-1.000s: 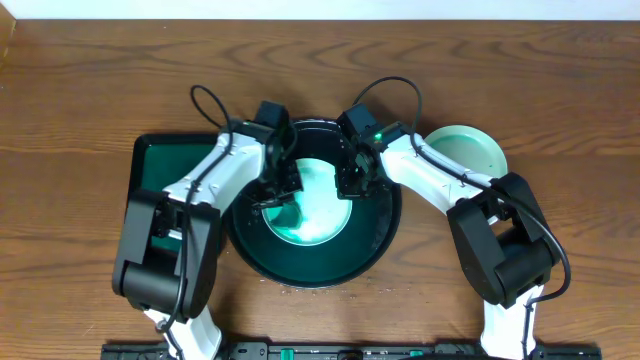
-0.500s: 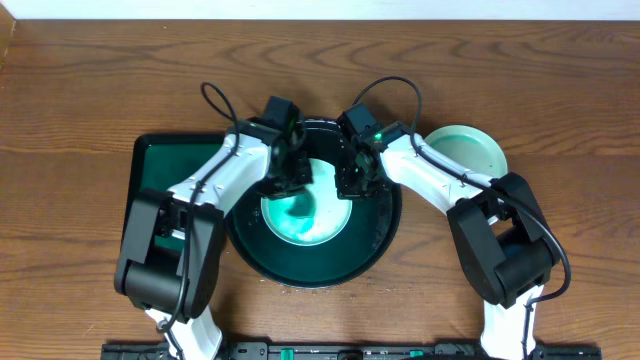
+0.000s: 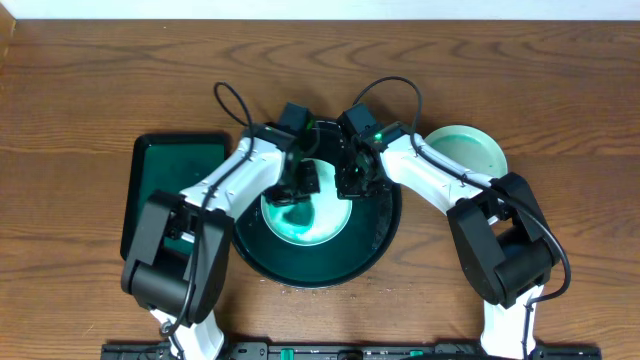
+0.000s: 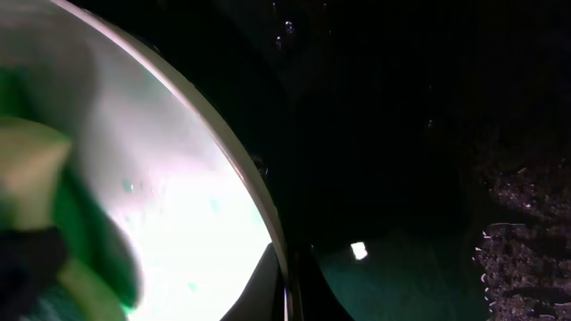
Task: Clean dirty plates on tray and stack at the side
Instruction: 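Scrub the last plate with the sponge in the left gripper, then lift the last plate with the right gripper and stack it right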
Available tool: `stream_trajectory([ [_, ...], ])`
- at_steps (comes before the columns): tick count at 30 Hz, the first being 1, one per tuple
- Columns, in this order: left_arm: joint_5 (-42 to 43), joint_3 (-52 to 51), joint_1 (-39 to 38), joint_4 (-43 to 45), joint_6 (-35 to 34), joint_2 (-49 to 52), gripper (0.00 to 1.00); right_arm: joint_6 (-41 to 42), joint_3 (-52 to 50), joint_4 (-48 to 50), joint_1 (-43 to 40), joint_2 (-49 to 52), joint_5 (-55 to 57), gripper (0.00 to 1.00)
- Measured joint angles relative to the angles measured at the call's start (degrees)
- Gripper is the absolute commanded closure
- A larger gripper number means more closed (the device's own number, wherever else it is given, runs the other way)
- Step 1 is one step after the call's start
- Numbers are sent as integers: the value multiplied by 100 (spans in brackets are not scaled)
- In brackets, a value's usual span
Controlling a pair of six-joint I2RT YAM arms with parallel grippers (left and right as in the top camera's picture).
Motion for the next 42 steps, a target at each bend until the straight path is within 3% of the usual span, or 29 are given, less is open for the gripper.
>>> stream_trajectory([
  [6,155,116,310,11,61,13,93,0,0,-2,0,0,-2,99],
  [15,-658,2247,1845,-2013,356,103,93,-24,0,0,0,0,-22,99],
  [29,-1014,2312,2616,-2667,868,-223,93,-1045,780,-638,149,48,50,99],
  [36,-1106,2315,2887,-2669,911,-225,93,-1292,1602,-1416,614,50,1628,99],
  [42,-1108,2315,3067,-2669,911,-225,93,-1331,1655,-1513,1259,-308,3425,99],
])
